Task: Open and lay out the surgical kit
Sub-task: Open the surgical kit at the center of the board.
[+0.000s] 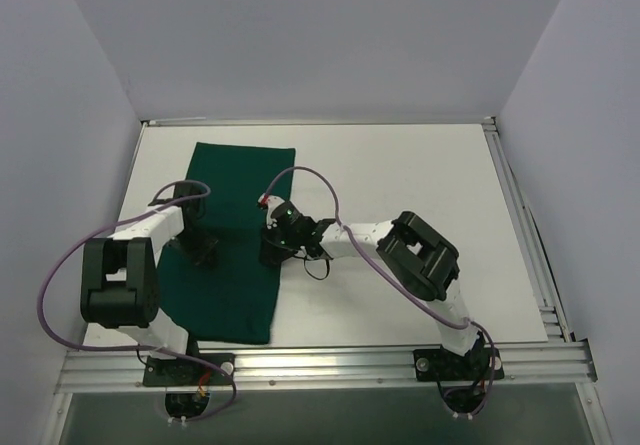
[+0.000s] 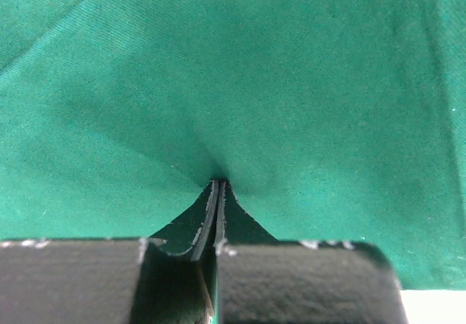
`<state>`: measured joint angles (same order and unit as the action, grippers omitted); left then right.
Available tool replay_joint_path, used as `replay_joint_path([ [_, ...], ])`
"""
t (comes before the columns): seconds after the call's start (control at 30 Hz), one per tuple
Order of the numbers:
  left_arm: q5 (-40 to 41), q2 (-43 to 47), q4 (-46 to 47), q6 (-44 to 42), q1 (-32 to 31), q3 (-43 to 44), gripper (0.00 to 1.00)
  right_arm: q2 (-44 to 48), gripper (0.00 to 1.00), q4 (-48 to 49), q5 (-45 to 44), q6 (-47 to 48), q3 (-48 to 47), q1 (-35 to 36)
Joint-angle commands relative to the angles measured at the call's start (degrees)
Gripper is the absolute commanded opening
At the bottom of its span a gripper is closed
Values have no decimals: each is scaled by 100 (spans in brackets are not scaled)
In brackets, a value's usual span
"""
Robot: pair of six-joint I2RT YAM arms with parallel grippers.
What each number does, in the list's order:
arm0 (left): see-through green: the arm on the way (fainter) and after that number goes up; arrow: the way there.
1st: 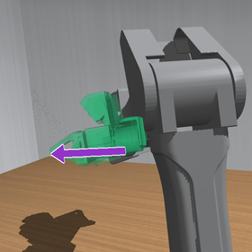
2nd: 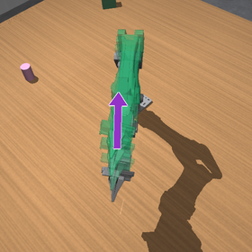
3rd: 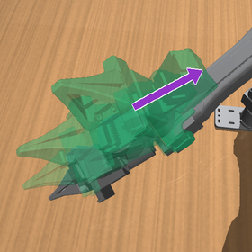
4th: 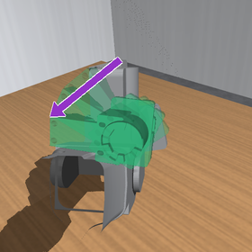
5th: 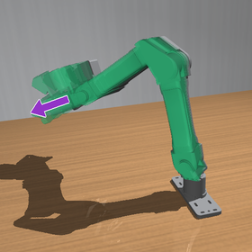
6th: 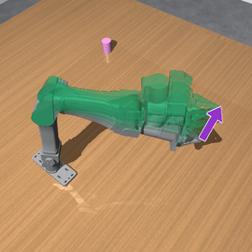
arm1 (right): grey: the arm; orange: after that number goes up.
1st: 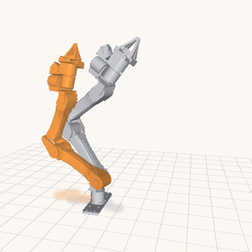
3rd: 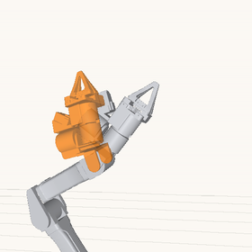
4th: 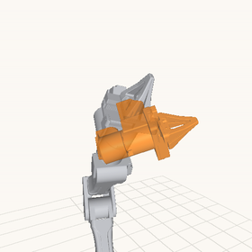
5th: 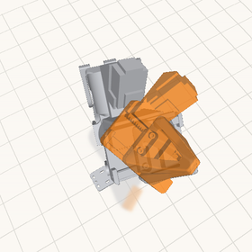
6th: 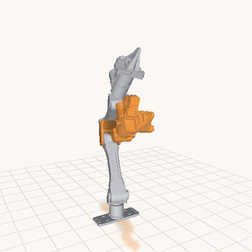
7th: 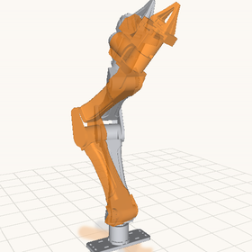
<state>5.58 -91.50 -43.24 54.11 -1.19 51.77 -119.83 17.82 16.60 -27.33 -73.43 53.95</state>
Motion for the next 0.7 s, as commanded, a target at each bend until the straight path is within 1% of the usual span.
replay_joint_path([
  [0.0, 303, -420, 598, -14, -48, 245, 2, -312, 0, -438, -192, 228, -163, -122],
  [0.13, 268, -632, 572, -49, -57, 404, 2, -462, 0, -499, -184, 272, -277, -297],
  [0.17, 259, -649, 563, 55, -74, 378, 2, -541, 0, -499, -149, 290, -364, -341],
  [0.27, 136, -623, 659, 275, -74, 150, 2, -734, 0, -639, -105, 421, -662, -517],
  [0.4, 136, -369, 668, 425, -92, -70, 2, -963, 0, -964, -43, 720, -1111, -623],
  [0.53, 311, -271, 616, 320, -74, -36, 2, -1077, 0, -1141, 54, 852, -1314, -649],
  [0.67, 277, -263, 589, 179, -39, 123, 2, -1174, 0, -1141, 98, 870, -1367, -667],
])
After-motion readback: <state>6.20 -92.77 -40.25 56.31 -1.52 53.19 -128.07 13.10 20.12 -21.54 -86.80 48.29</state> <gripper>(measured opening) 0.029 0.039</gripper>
